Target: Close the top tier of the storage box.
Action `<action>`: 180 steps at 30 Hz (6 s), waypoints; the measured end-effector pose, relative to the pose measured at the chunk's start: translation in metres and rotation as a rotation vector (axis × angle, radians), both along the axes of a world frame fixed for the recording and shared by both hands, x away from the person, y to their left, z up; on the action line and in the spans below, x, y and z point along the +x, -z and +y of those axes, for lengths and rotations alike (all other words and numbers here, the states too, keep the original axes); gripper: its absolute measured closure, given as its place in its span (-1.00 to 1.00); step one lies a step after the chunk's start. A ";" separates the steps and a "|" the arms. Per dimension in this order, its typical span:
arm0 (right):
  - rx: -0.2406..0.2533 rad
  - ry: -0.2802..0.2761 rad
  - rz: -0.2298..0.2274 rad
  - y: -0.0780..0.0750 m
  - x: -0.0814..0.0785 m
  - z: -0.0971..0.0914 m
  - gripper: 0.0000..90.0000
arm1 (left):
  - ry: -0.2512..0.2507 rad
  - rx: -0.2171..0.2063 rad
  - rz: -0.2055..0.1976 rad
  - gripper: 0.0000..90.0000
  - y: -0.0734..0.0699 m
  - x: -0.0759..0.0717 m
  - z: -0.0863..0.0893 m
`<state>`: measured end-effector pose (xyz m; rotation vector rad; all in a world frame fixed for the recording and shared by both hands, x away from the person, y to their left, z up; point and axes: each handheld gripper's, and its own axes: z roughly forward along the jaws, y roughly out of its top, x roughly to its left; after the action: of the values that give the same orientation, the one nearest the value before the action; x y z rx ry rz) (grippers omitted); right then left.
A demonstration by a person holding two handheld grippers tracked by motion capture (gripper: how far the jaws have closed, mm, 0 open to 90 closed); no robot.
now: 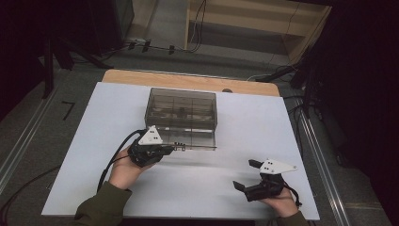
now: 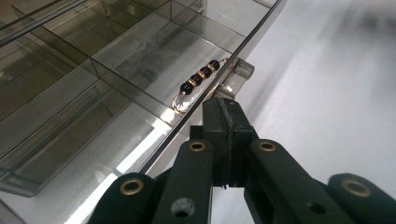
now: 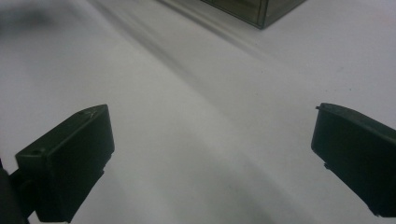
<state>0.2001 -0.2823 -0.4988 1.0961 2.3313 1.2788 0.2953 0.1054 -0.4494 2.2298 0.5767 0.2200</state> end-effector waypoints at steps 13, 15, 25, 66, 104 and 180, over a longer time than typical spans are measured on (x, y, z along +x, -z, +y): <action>-0.002 0.000 0.001 0.000 0.000 0.000 -1.00 | -0.020 -0.006 -0.014 1.00 0.002 0.007 -0.002; -0.001 0.001 0.002 0.000 0.001 0.000 -1.00 | -0.019 -0.008 -0.014 0.99 0.002 0.008 -0.002; 0.000 0.002 0.003 0.001 0.001 0.001 -1.00 | -0.037 -0.024 -0.017 0.99 0.001 0.012 -0.002; 0.002 0.005 0.005 0.001 0.001 0.000 -1.00 | -0.091 -0.025 -0.076 1.00 -0.007 0.041 -0.014; 0.023 -0.002 0.010 0.003 0.001 -0.004 -1.00 | -0.139 -0.011 -0.079 0.93 -0.002 0.060 -0.013; 0.008 -0.018 0.012 0.002 0.001 -0.001 -1.00 | -0.156 -0.052 -0.013 -1.00 0.039 -0.042 0.080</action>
<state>0.2008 -0.2834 -0.5012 1.0903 2.3527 1.2921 0.2530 0.1851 -0.4882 2.1336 0.7413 0.2960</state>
